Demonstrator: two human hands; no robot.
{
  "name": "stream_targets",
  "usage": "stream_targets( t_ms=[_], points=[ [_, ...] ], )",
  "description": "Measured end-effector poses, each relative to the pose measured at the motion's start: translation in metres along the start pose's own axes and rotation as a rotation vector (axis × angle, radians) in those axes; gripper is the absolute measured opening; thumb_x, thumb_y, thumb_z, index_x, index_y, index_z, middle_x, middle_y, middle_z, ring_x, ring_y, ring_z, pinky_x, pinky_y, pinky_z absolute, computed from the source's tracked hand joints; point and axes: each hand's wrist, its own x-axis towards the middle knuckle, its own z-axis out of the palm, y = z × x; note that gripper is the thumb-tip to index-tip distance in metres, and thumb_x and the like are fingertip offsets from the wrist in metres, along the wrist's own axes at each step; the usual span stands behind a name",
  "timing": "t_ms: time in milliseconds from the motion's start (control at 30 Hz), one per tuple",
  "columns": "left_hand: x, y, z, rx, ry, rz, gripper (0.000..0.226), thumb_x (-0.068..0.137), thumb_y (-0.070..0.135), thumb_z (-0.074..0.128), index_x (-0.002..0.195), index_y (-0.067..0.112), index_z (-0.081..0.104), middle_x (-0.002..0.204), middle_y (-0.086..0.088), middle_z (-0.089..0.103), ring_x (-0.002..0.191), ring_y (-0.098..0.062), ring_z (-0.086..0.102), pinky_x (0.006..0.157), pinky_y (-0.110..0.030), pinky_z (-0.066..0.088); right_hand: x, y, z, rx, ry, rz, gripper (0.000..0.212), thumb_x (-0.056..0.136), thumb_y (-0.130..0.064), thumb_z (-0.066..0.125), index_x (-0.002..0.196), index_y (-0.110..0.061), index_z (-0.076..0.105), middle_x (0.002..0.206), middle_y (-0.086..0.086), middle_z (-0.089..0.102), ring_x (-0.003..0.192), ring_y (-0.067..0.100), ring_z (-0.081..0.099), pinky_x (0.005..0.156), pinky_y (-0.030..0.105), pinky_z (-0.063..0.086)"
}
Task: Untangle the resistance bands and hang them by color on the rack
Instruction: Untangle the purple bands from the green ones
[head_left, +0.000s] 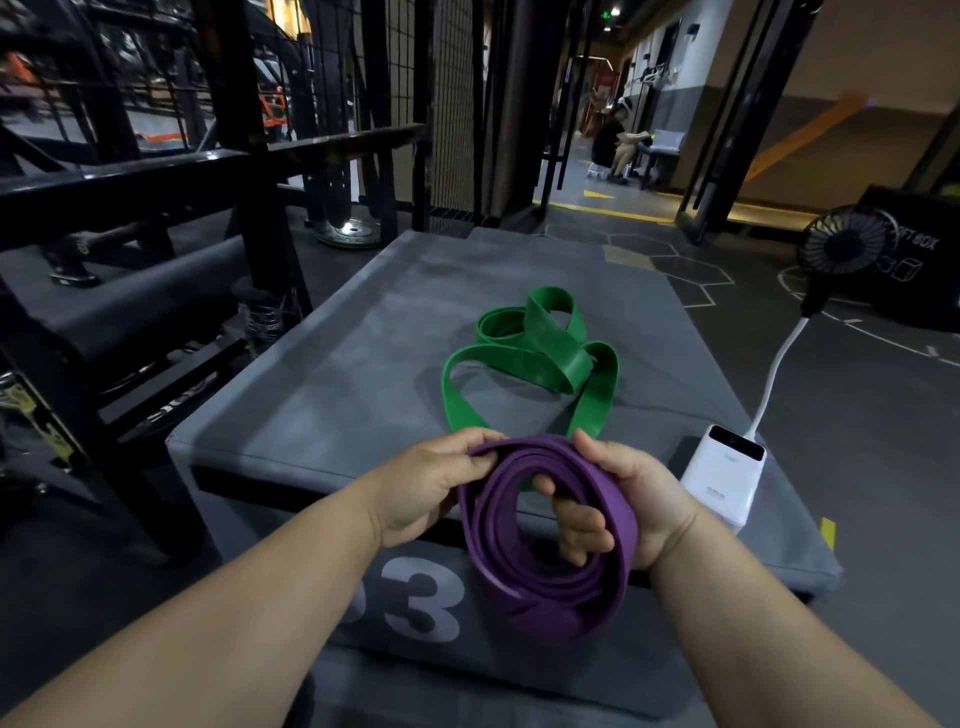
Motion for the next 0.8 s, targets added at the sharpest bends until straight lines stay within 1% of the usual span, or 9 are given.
stream_targets(
  t_ms=[67, 200, 300, 367, 433, 500, 667, 733, 800],
  points=[
    [0.000, 0.000, 0.000, -0.012, -0.013, 0.008, 0.030, 0.087, 0.028, 0.063, 0.112, 0.011, 0.061, 0.101, -0.007, 0.064, 0.097, -0.016, 0.059, 0.093, -0.033, 0.045, -0.002, -0.001, -0.001, -0.020, 0.018, 0.012, 0.043, 0.093, -0.047, 0.054, 0.100, -0.006, 0.063, 0.064, 0.004, 0.065, 0.052, 0.015, 0.063, 0.066, 0.032, 0.055],
    [-0.001, 0.000, -0.002, -0.010, -0.059, 0.008, 0.031, 0.085, 0.025, 0.066, 0.113, 0.012, 0.059, 0.098, -0.004, 0.065, 0.091, -0.014, 0.061, 0.086, -0.027, 0.050, -0.004, -0.001, -0.004, -0.030, 0.031, 0.011, 0.042, 0.091, -0.047, 0.059, 0.097, -0.006, 0.067, 0.067, 0.007, 0.069, 0.050, 0.015, 0.064, 0.063, 0.031, 0.057],
    [-0.001, 0.001, -0.006, -0.017, -0.116, -0.008, 0.058, 0.069, 0.037, 0.083, 0.115, 0.013, 0.058, 0.102, -0.002, 0.068, 0.096, -0.018, 0.063, 0.087, -0.030, 0.053, -0.004, -0.001, -0.002, -0.041, 0.062, -0.014, 0.042, 0.087, -0.046, 0.065, 0.092, -0.005, 0.069, 0.071, 0.012, 0.070, 0.048, 0.016, 0.065, 0.059, 0.031, 0.057],
    [-0.002, 0.004, -0.008, 0.047, -0.128, -0.011, 0.071, 0.058, 0.034, 0.089, 0.117, 0.012, 0.057, 0.104, -0.001, 0.067, 0.097, -0.015, 0.064, 0.085, -0.027, 0.053, -0.007, -0.002, 0.000, -0.028, 0.143, -0.023, 0.043, 0.076, -0.045, 0.077, 0.084, -0.003, 0.068, 0.065, 0.013, 0.067, 0.046, 0.019, 0.063, 0.055, 0.032, 0.057],
    [-0.001, 0.003, -0.008, 0.164, -0.113, -0.017, 0.057, 0.067, 0.017, 0.083, 0.117, 0.014, 0.057, 0.105, -0.001, 0.065, 0.098, -0.010, 0.064, 0.086, -0.024, 0.051, -0.009, -0.003, 0.002, -0.015, 0.214, -0.011, 0.046, 0.065, -0.044, 0.085, 0.076, -0.003, 0.066, 0.058, 0.010, 0.060, 0.046, 0.021, 0.061, 0.054, 0.033, 0.055],
    [-0.002, 0.004, -0.008, 0.248, -0.098, -0.020, 0.046, 0.077, 0.006, 0.077, 0.118, 0.015, 0.057, 0.110, -0.004, 0.064, 0.101, -0.010, 0.063, 0.088, -0.023, 0.050, -0.010, -0.003, 0.003, -0.025, 0.220, -0.001, 0.044, 0.066, -0.043, 0.085, 0.074, -0.004, 0.066, 0.055, 0.006, 0.056, 0.051, 0.022, 0.063, 0.058, 0.035, 0.056],
    [-0.003, 0.003, -0.015, 0.256, -0.147, -0.028, 0.044, 0.081, 0.008, 0.073, 0.121, 0.013, 0.057, 0.120, -0.010, 0.061, 0.110, -0.028, 0.062, 0.096, -0.032, 0.050, -0.010, -0.003, 0.003, -0.074, 0.167, 0.006, 0.042, 0.074, -0.045, 0.078, 0.077, -0.005, 0.068, 0.050, 0.002, 0.058, 0.065, 0.026, 0.069, 0.078, 0.040, 0.048],
    [-0.003, 0.002, -0.015, 0.303, -0.153, -0.026, 0.041, 0.082, 0.008, 0.072, 0.120, 0.013, 0.057, 0.116, -0.010, 0.062, 0.107, -0.026, 0.063, 0.098, -0.034, 0.050, -0.010, -0.002, 0.005, -0.114, 0.203, 0.015, 0.044, 0.069, -0.046, 0.082, 0.075, -0.005, 0.068, 0.048, 0.002, 0.057, 0.061, 0.025, 0.068, 0.073, 0.037, 0.048],
    [-0.003, 0.002, -0.012, 0.348, -0.151, -0.036, 0.037, 0.082, 0.005, 0.073, 0.114, 0.014, 0.056, 0.107, -0.006, 0.064, 0.098, -0.016, 0.064, 0.091, -0.030, 0.052, -0.009, -0.001, 0.007, -0.150, 0.260, 0.031, 0.048, 0.062, -0.048, 0.086, 0.074, -0.004, 0.069, 0.047, 0.004, 0.056, 0.056, 0.024, 0.066, 0.066, 0.034, 0.049]
  ],
)
